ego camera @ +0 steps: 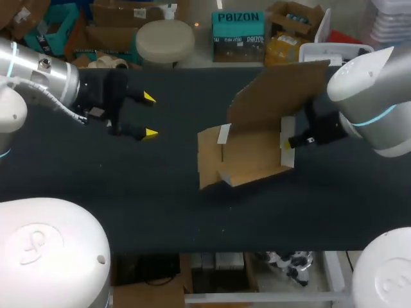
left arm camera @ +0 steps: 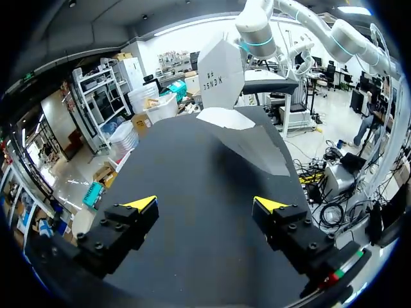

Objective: Assemble the packaging by folding the flat box into shape, placing the metal phone stand inside, and closing the box properly

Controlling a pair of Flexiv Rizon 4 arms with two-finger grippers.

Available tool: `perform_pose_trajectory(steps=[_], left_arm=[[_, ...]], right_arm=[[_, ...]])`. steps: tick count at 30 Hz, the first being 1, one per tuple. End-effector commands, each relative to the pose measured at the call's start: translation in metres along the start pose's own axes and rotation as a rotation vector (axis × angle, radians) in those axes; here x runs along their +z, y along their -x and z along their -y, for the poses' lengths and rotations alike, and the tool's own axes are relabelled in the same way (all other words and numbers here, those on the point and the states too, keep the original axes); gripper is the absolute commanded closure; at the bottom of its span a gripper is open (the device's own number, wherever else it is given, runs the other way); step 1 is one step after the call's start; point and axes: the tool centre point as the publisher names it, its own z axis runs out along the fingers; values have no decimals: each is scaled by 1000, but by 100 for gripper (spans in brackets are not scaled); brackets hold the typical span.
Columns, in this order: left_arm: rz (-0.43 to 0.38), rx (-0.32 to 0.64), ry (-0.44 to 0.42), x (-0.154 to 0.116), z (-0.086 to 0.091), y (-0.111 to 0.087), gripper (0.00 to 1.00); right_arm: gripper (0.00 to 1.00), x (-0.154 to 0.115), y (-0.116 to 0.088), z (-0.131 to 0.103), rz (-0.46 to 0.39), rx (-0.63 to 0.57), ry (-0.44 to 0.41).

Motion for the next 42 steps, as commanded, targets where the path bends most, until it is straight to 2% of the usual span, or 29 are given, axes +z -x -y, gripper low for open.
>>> perform_pose_trajectory(steps=[1,14,16,20,22,24,25,26,42], left_arm=[[-101,13,81,-5,-3,-1,0],[-98,-3,84,-2,-6,3,0],[-87,-19,116,-1,-11,4,0],[-69,-28,114,-5,-19,2,0],[-66,-26,124,-5,-21,1,0],[-69,-16,163,-4,-25,1,0],[-69,-16,163,-4,-25,1,0],[-69,-16,163,-4,-25,1,0],[-69,-16,163,-4,-25,1,0]], right_arm=[[100,-1,2,-1,8,4,-339],[100,-1,2,-1,8,4,-339],[100,-2,1,0,38,58,-354],[100,-7,1,3,123,145,-397],[100,-9,1,4,122,164,-413],[100,-11,-2,6,180,219,-456],[100,-11,-5,8,240,240,-494],[100,-13,-11,12,258,235,-508],[100,-11,-13,10,253,245,-526]])
